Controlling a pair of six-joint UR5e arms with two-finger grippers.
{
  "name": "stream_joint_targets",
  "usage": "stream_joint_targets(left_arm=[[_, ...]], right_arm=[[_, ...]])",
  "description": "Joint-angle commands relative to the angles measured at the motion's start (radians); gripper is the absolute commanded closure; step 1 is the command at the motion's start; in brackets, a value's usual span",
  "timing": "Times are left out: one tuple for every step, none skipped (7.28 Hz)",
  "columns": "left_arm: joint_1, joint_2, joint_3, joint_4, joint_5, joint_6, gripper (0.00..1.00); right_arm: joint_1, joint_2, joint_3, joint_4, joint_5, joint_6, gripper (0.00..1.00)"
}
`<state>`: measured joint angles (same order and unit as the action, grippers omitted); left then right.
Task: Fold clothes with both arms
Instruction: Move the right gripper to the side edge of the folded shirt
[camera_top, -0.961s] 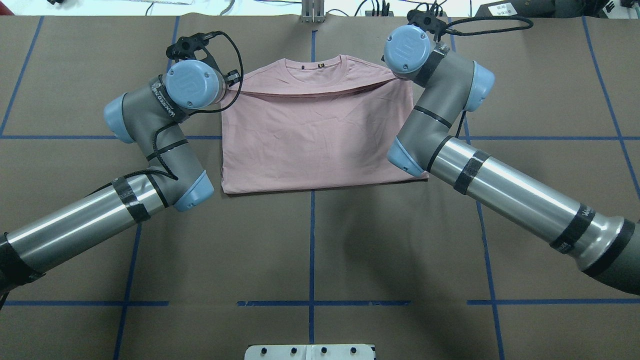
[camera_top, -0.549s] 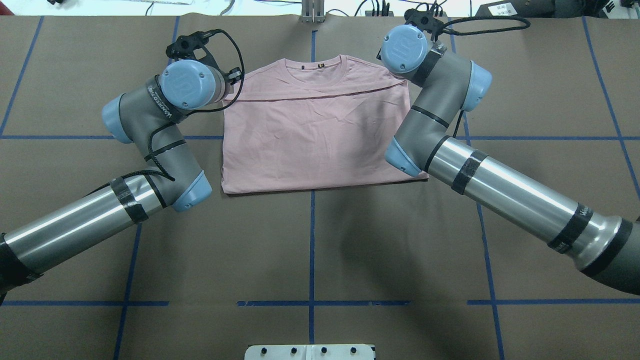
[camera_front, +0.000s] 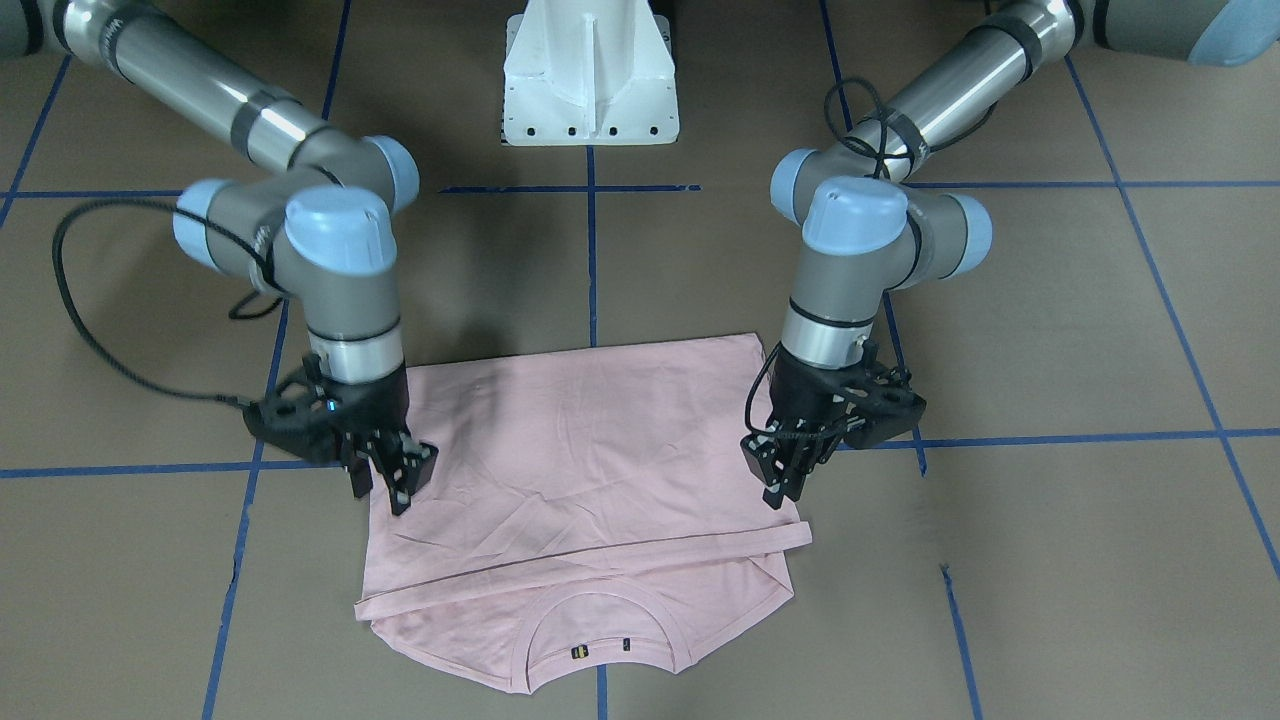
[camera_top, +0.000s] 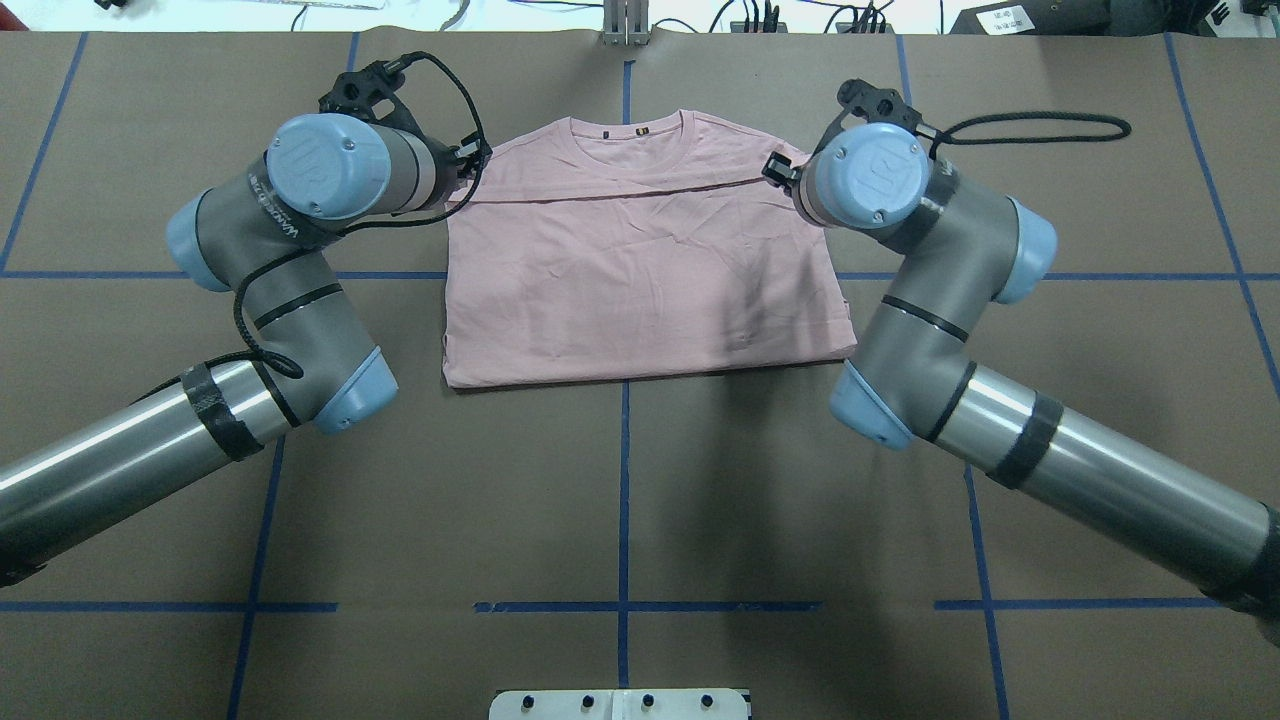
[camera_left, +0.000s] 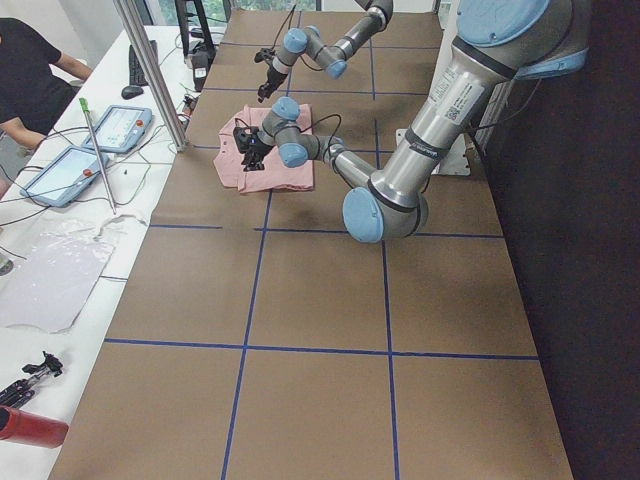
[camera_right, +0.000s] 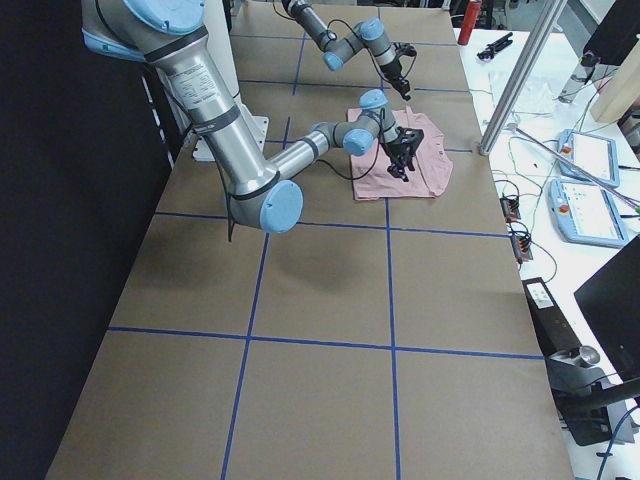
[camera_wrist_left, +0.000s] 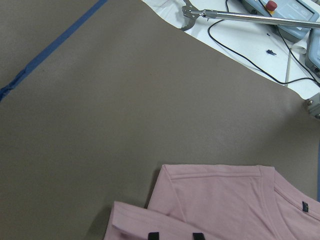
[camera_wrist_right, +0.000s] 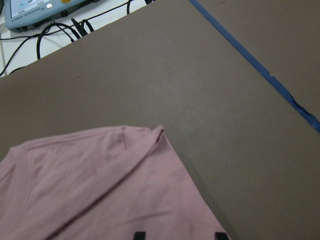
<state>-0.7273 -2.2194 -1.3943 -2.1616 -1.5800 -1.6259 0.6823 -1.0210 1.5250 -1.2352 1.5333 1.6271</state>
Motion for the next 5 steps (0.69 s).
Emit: stream_joint_targets(left_arm=[[-0.001,0.015,-0.055,-0.004,-0.023,-0.028,0.66],[-0.001,0.017,-0.066,-0.004,-0.028,-0.029,0.66],[-0.001,0.017,-0.066,-0.004,-0.028,-0.029,0.66],[-0.001,0.018,-0.071,-0.003,-0.028,-0.032,0.66],[-0.001,0.018,-0.072,-0.003,-0.028,-0.032,0.66]], right_arm=[[-0.087,-0.219,0.244,-0.003,0.008,0.091,0.45],[-0.114,-0.243,0.262,0.002,0.008,0.129,0.42],[-0.124,-0.245,0.255,0.003,0.01,0.149,0.38],[-0.125,-0.245,0.241,0.003,0.01,0.152,0.34],[-0.129,-0.242,0.222,0.005,0.01,0.183,0.34]])
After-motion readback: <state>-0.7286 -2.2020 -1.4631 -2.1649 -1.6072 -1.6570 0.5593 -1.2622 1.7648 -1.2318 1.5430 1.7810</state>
